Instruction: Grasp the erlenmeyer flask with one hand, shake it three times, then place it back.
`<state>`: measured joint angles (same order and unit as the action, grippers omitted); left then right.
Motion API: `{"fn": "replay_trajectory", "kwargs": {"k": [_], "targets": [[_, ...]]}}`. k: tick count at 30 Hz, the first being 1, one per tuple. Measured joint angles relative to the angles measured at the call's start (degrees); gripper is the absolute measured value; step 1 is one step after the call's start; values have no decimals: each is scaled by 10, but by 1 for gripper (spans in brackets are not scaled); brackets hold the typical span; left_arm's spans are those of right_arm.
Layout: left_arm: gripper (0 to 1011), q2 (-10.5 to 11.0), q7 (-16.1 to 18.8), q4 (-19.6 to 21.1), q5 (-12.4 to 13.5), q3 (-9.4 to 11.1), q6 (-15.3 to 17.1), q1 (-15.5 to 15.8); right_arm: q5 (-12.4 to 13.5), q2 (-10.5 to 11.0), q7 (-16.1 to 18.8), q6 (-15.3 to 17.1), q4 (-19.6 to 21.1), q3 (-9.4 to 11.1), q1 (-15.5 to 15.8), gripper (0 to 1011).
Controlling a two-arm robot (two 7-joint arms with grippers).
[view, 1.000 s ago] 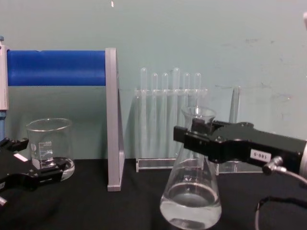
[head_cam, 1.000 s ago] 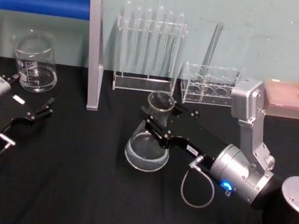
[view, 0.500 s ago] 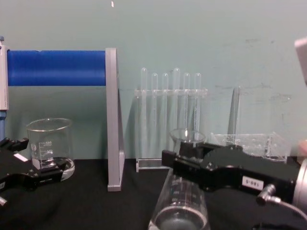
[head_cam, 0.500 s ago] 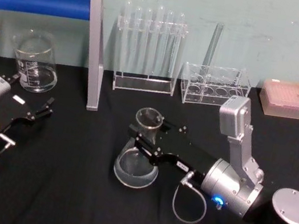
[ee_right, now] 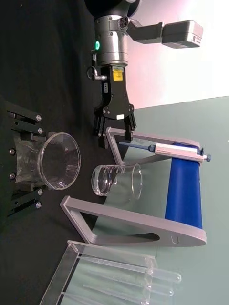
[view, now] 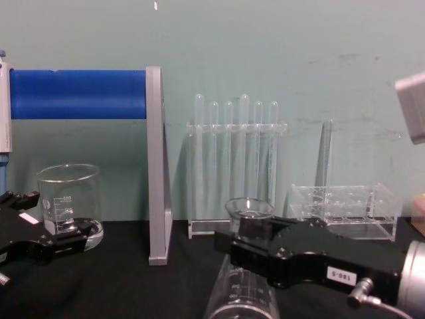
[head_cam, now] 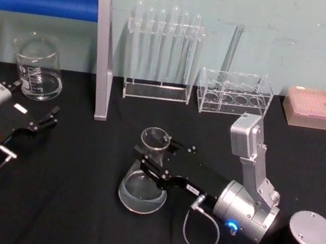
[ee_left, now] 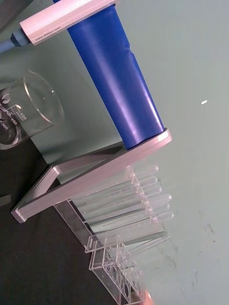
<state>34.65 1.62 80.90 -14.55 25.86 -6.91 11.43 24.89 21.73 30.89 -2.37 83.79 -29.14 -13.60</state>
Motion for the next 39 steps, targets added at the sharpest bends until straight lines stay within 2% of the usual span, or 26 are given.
{"fn": "replay_trajectory", "kwargs": {"k": [17,39], "targets": [[1001,0,0,0,0,0,0,0,-6,-5,4,-16,-19,-5,-1,450],[1001,0,0,0,0,0,0,0,-13,-9,4,-15,-27,-7,-1,450]]}}
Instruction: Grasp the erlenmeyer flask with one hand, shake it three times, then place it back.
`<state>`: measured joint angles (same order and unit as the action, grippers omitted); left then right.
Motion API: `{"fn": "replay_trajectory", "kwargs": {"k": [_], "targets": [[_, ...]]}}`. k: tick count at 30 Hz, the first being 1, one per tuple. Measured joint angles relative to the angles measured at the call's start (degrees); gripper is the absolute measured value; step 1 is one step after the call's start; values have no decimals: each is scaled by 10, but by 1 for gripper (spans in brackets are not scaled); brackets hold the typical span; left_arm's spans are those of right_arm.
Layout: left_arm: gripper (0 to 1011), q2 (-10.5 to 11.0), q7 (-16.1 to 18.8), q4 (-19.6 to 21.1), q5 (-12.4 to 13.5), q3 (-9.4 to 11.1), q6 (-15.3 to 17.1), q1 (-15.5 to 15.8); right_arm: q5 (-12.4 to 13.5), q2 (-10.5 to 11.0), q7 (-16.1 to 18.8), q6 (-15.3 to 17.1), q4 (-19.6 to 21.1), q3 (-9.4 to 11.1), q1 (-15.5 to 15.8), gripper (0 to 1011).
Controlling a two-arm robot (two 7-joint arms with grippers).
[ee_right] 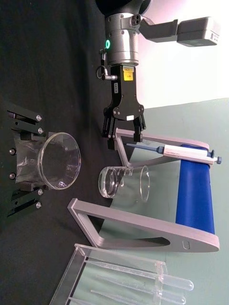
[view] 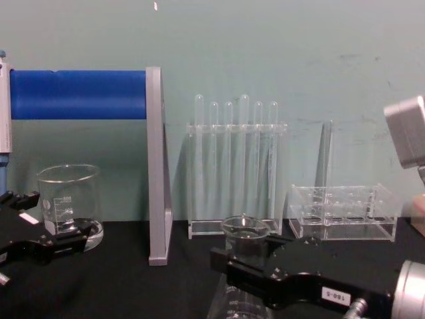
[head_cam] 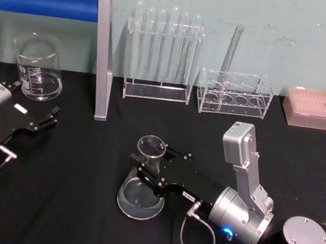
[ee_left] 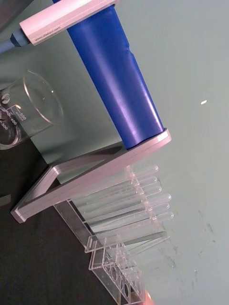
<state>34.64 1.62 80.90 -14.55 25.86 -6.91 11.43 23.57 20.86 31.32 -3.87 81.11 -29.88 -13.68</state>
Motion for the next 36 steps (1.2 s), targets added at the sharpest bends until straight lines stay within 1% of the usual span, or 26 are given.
{"fn": "replay_trajectory", "kwargs": {"k": [12,14,15,17,18,20,21,22,23,24,25,27,28,29,30,31,32,36], "targets": [[1001,0,0,0,0,0,0,0,0,0,0,1,0,0,0,450],[1001,0,0,0,0,0,0,0,0,0,0,2,0,0,0,465],[1001,0,0,0,0,0,0,0,0,0,0,2,0,0,0,511],[1001,0,0,0,0,0,0,0,-1,0,0,3,0,0,0,551],[1001,0,0,0,0,0,0,0,-1,0,0,3,0,0,0,614],[1001,0,0,0,0,0,0,0,-1,0,0,3,0,0,0,654],[1001,0,0,0,0,0,0,0,-1,0,0,3,0,0,0,715],[1001,0,0,0,0,0,0,0,-1,0,0,3,0,0,0,715],[1001,0,0,0,0,0,0,0,-1,0,0,3,0,0,0,754],[1001,0,0,0,0,0,0,0,-1,0,0,3,0,1,0,769],[1001,0,0,0,0,0,0,0,-1,0,0,3,0,1,0,824],[1001,0,0,0,0,0,0,0,-1,0,0,3,0,1,0,873],[1001,0,0,0,0,0,0,0,-1,0,0,3,0,1,0,873],[1001,0,0,0,0,0,0,0,0,0,0,3,0,1,0,929],[1001,0,0,0,0,0,0,0,0,0,0,3,0,1,0,944],[1000,0,0,0,0,0,0,0,0,0,0,3,0,1,0,985],[1001,0,0,0,0,0,0,0,0,0,0,3,0,1,0,1002],[1001,0,0,0,0,0,0,0,0,0,0,3,0,1,0,1000]]}}
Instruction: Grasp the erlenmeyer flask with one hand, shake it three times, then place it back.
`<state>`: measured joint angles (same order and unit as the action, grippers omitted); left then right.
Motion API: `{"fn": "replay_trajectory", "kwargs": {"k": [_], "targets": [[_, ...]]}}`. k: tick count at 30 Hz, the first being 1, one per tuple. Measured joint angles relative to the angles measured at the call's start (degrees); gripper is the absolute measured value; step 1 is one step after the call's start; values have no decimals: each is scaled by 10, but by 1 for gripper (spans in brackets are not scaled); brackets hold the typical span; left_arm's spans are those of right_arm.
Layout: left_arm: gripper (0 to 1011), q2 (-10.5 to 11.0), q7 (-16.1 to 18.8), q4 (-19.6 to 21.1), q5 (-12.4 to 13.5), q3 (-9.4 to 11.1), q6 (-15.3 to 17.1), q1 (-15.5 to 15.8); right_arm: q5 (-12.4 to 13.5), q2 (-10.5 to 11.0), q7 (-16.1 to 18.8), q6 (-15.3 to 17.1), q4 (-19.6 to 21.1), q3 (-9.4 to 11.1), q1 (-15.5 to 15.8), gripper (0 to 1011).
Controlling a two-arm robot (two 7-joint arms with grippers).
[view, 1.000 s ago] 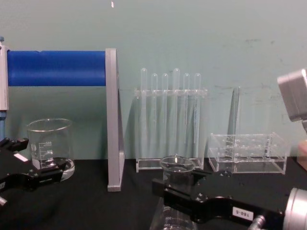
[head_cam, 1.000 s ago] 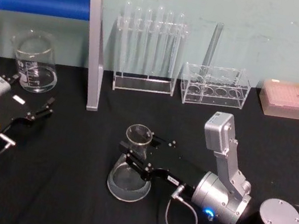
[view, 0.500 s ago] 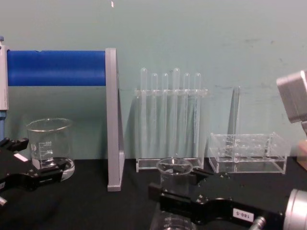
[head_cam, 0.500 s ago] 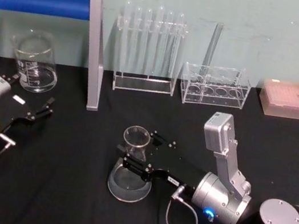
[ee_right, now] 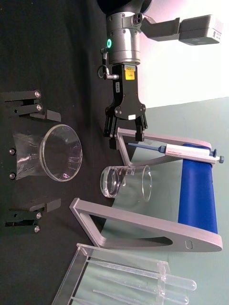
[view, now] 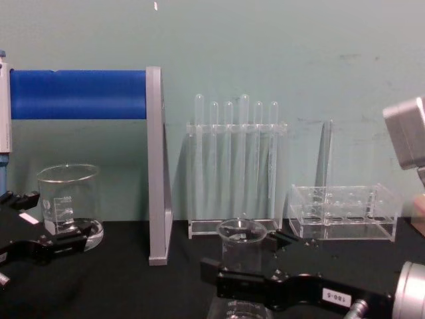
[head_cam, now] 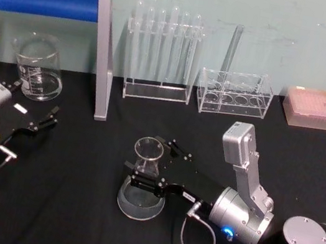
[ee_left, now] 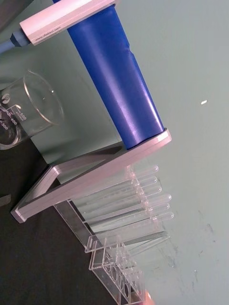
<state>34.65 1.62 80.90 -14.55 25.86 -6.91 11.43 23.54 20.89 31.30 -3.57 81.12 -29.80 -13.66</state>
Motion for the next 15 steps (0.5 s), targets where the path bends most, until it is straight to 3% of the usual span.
{"fn": "replay_trajectory", "kwargs": {"k": [8,15], "targets": [[1001,0,0,0,0,0,0,0,7,12,16,2,7,1,0,1000],[1001,0,0,0,0,0,0,0,16,46,36,16,36,0,12,1000]]}}
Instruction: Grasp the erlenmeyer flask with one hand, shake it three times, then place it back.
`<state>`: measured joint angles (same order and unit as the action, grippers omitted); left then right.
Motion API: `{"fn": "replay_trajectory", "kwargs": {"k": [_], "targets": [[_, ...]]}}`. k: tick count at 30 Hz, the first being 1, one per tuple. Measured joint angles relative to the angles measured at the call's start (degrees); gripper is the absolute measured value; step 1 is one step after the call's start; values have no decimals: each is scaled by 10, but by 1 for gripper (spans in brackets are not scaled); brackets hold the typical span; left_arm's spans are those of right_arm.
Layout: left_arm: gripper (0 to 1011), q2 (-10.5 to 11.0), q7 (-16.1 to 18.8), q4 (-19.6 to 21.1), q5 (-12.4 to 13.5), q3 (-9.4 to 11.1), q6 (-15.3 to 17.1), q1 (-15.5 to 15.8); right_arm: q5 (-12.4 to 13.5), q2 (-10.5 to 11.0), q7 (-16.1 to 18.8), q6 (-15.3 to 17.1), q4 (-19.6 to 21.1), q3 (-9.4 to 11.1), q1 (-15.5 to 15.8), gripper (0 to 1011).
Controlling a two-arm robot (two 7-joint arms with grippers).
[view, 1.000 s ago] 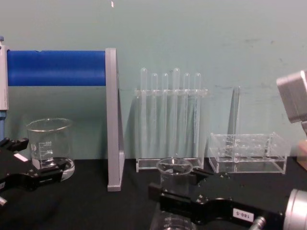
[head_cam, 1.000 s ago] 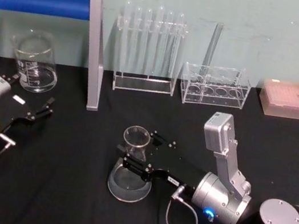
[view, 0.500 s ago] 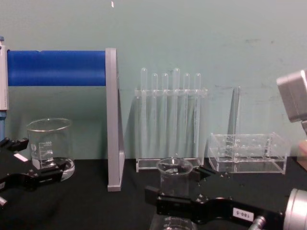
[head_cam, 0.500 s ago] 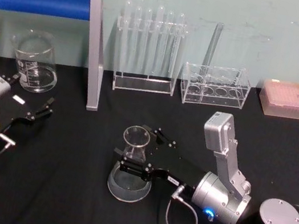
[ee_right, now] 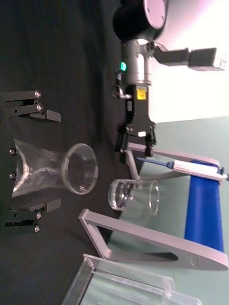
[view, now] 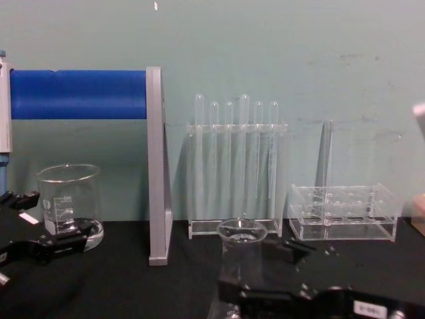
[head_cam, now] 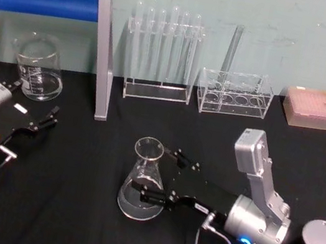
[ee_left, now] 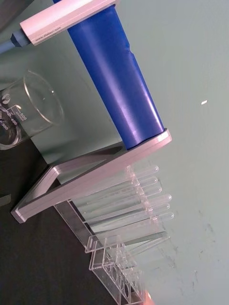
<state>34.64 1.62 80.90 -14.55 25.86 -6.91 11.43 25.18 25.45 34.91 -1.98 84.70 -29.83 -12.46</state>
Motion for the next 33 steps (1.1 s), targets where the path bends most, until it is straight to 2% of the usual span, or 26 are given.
{"fn": "replay_trajectory", "kwargs": {"k": [3,7,16,19,21,24,27,28,31,32,33], "targets": [[1001,0,0,0,0,0,0,0,2,21,4,8,17,0,10,1000],[1001,0,0,0,0,0,0,0,5,35,4,11,29,2,19,1000],[1001,0,0,0,0,0,0,0,19,75,-16,11,70,34,54,1000],[1001,0,0,0,0,0,0,0,19,81,-23,10,75,43,59,1000],[1001,0,0,0,0,0,0,0,16,84,-41,12,76,55,61,1000],[1001,0,0,0,0,0,0,0,8,79,-60,13,73,64,61,1000],[1001,0,0,0,0,0,0,0,-2,61,-98,13,63,80,59,1000],[1001,0,0,0,0,0,0,0,-5,46,-121,13,56,88,58,1000],[1001,0,0,0,0,0,0,0,-11,24,-151,12,42,98,53,1000],[1001,0,0,0,0,0,0,0,-17,9,-169,9,32,101,48,1000],[1001,0,0,0,0,0,0,0,-20,2,-177,6,27,102,45,1000]]}}
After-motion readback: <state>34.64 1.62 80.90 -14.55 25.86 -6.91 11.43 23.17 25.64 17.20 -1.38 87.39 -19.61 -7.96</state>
